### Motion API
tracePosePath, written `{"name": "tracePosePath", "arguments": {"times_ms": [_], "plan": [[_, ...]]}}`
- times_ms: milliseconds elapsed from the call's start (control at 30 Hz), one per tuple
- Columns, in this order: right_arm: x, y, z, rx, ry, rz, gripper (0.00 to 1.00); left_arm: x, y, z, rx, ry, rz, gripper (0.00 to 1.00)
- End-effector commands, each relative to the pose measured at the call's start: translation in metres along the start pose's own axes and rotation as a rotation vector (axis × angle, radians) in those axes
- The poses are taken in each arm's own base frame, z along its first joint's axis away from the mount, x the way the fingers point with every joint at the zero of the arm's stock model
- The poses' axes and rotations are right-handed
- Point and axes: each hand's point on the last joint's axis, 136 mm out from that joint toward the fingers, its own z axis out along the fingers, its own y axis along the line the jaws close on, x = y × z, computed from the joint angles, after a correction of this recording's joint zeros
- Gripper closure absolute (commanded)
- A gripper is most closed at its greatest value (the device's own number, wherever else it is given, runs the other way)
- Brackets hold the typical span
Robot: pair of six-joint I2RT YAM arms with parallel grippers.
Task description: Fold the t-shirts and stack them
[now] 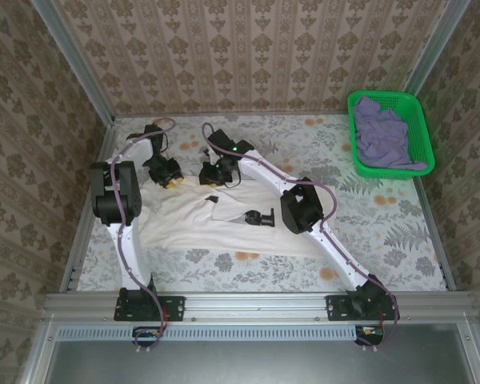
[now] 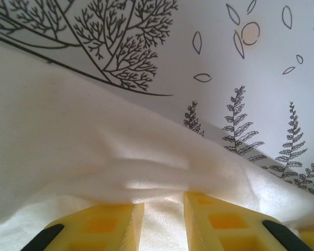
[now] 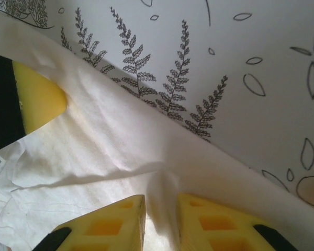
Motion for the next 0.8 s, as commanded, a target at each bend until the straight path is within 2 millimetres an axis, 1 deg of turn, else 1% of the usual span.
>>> {"name": "tracePosePath", "arguments": {"times_ms": [0, 133, 367, 533, 767], "plan": [[0.009, 0.010, -0.001, -0.021, 0.034, -0.017, 0.77, 0.002, 0.009, 0.020, -0.027, 0.041, -0.024, 0.72], [0.008, 0.014, -0.006, -0.022, 0.030, -0.034, 0.82, 0.003, 0.009, 0.020, -0.032, 0.041, -0.016, 0.71], [0.006, 0.033, -0.026, -0.044, 0.011, -0.106, 0.95, -0.002, 0.010, 0.022, -0.047, 0.039, -0.002, 0.71], [0.017, 0.052, -0.040, -0.061, 0.034, -0.205, 0.98, -0.005, 0.011, 0.024, -0.054, 0.040, 0.009, 0.71], [0.035, 0.065, -0.055, -0.070, 0.073, -0.294, 0.98, -0.008, 0.013, 0.025, -0.068, 0.041, 0.025, 0.71]]}}
